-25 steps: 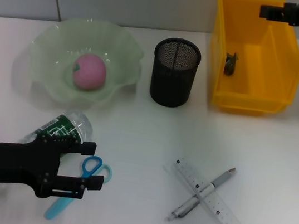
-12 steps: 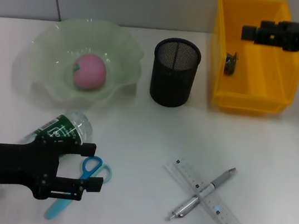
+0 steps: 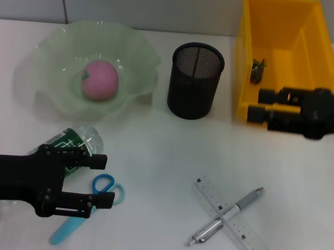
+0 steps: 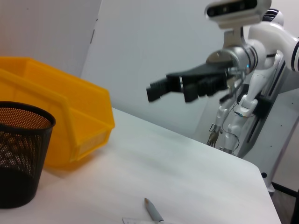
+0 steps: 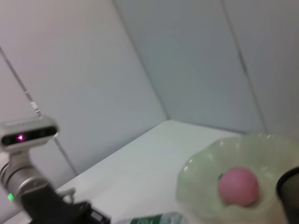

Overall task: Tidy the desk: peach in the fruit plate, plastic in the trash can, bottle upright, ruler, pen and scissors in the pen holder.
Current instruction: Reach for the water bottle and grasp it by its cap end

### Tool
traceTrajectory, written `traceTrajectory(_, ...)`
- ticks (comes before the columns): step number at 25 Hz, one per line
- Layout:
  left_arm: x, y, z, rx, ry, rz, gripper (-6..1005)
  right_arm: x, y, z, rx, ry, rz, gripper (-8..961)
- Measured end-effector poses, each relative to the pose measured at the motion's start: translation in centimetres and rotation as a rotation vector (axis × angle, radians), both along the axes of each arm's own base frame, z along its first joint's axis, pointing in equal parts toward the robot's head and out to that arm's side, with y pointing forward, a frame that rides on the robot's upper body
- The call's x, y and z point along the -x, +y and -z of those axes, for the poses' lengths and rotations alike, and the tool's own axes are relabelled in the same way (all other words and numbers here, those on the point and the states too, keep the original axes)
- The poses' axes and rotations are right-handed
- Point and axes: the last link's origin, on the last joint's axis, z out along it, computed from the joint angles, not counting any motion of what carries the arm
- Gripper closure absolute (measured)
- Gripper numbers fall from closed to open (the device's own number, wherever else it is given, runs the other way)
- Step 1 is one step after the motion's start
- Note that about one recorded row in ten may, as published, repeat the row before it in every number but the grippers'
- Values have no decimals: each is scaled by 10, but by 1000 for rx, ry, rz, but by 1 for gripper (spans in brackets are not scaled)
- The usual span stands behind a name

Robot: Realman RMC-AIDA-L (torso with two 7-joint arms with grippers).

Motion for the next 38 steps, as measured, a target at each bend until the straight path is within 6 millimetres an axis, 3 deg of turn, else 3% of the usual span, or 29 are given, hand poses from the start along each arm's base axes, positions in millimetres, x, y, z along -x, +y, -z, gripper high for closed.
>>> traceTrajectory(4, 1, 1, -2, 2, 5, -7, 203, -14, -9, 15, 59, 16, -20, 289)
traceTrajectory(13, 5, 5, -7, -9, 28, -19, 203, -25, -23, 36, 172, -53, -42, 289)
traceTrajectory(25, 11, 12, -26, -53, 98, 24, 203, -25, -23, 37, 201, -73, -42, 290)
traceTrajectory(34, 14, 11, -53, -56, 314, 77, 203, -25, -21, 37, 200, -75, -38, 290)
traceTrajectory(38, 16, 10, -61, -15, 420, 25, 203, -22, -20, 36, 210, -71, -34, 290)
